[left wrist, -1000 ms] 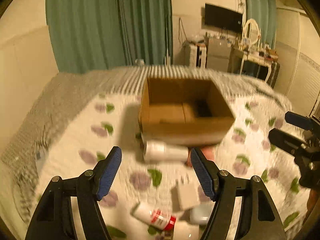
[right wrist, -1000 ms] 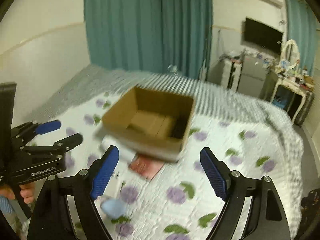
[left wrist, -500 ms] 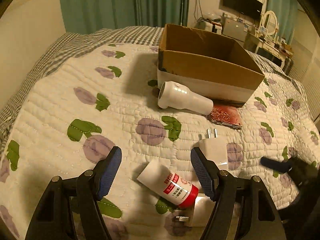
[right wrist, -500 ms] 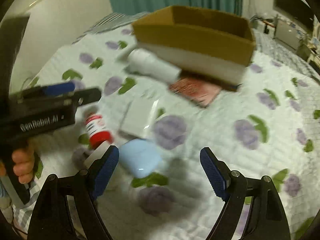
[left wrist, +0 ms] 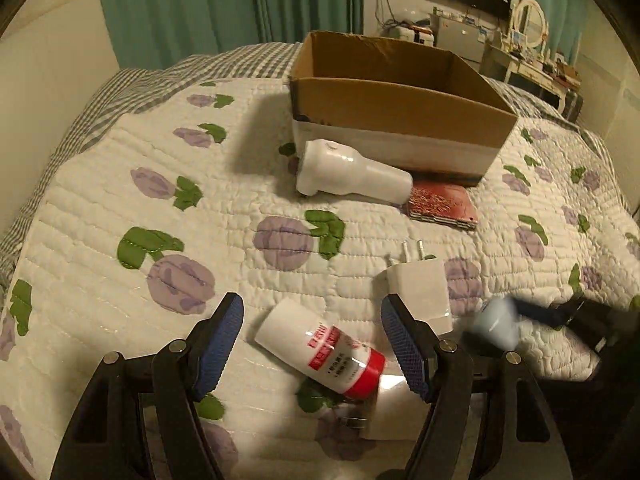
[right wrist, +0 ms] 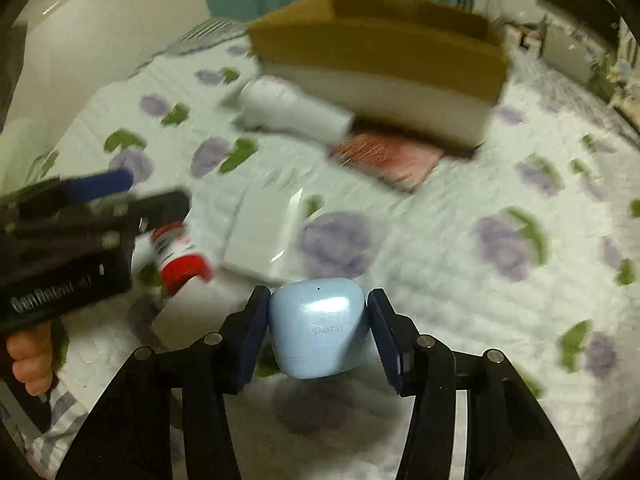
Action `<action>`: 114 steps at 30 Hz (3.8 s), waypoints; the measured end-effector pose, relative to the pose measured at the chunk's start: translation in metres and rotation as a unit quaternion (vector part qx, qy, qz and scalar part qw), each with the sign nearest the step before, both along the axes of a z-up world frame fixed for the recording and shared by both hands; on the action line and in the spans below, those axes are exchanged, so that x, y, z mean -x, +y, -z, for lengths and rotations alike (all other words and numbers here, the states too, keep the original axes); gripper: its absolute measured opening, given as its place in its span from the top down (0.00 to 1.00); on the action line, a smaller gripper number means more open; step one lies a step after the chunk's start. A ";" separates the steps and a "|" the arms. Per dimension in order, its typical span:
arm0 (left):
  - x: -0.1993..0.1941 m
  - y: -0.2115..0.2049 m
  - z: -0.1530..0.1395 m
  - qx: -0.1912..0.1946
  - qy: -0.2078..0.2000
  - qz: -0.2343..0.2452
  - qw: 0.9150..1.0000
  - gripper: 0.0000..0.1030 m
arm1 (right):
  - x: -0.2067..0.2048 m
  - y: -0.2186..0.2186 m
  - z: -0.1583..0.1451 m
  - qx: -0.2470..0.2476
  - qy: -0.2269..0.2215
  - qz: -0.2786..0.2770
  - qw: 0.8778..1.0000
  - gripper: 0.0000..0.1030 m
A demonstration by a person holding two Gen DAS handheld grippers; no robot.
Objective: Organize rigid objects
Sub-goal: 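Grasp the blue earbud case with the right tool, then grasp the white charger with the left tool, then lower the earbud case and white charger into the box and release both, then grasp the red patterned card with the right tool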
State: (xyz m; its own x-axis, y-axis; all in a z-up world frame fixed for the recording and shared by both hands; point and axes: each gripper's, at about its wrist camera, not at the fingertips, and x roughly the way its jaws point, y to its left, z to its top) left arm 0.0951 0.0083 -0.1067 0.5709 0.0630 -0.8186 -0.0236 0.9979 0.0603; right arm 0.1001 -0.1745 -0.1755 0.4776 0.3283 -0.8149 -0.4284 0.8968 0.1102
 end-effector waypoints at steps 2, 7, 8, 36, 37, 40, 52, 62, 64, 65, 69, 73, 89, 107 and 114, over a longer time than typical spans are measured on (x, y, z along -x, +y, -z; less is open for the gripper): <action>-0.001 -0.008 0.001 -0.002 0.004 0.012 1.000 0.28 | -0.004 -0.016 -0.011 0.009 -0.021 0.028 0.999 0.52; -0.005 -0.029 0.013 0.025 0.033 0.037 0.998 0.28 | -0.020 -0.058 -0.024 -0.026 -0.020 0.093 0.995 0.51; -0.004 -0.034 0.016 0.021 0.035 0.046 0.998 0.28 | -0.022 -0.063 -0.024 -0.032 -0.016 0.100 0.994 0.51; 0.002 -0.056 -0.037 0.016 -0.018 0.080 0.996 0.59 | -0.009 -0.064 -0.078 -0.014 -0.084 0.101 0.991 0.52; 0.001 -0.056 -0.044 0.017 -0.024 0.081 0.996 0.59 | -0.010 -0.065 -0.085 -0.013 -0.091 0.099 0.991 0.52; -0.008 -0.057 -0.068 0.021 -0.043 0.085 0.995 0.59 | -0.015 -0.067 -0.109 -0.015 -0.114 0.096 0.989 0.52; -0.107 -0.049 -0.162 0.015 -0.134 0.065 0.989 0.59 | -0.100 -0.051 -0.220 -0.026 -0.212 0.065 0.975 0.52; -0.211 -0.035 -0.118 0.020 -0.115 0.072 0.991 0.59 | -0.200 -0.029 -0.207 -0.039 -0.202 0.065 0.976 0.52; -0.219 -0.032 -0.090 0.027 -0.096 0.075 0.992 0.59 | -0.216 -0.024 -0.189 -0.041 -0.188 0.063 0.979 0.52; -0.222 -0.033 -0.079 0.028 -0.087 0.076 0.993 0.59 | -0.223 -0.022 -0.179 -0.037 -0.182 0.061 0.981 0.52; -0.231 -0.038 -0.051 0.024 -0.060 0.088 0.994 0.59 | -0.241 -0.017 -0.140 -0.021 -0.162 0.053 0.985 0.52; -0.230 -0.040 -0.048 0.012 -0.057 0.095 0.994 0.57 | -0.247 -0.019 -0.122 -0.019 -0.144 0.056 0.988 0.52; -0.192 -0.005 -0.094 0.037 -0.106 0.061 0.992 0.34 | -0.272 0.003 -0.092 -0.005 -0.091 0.054 0.994 0.51; -0.101 0.041 -0.085 0.025 -0.087 -0.018 0.996 0.32 | -0.156 -0.046 -0.137 -0.009 -0.159 0.090 0.983 0.13; -0.062 0.023 -0.049 0.012 -0.049 0.020 0.999 0.32 | -0.084 -0.043 -0.093 0.002 -0.132 0.054 0.990 0.13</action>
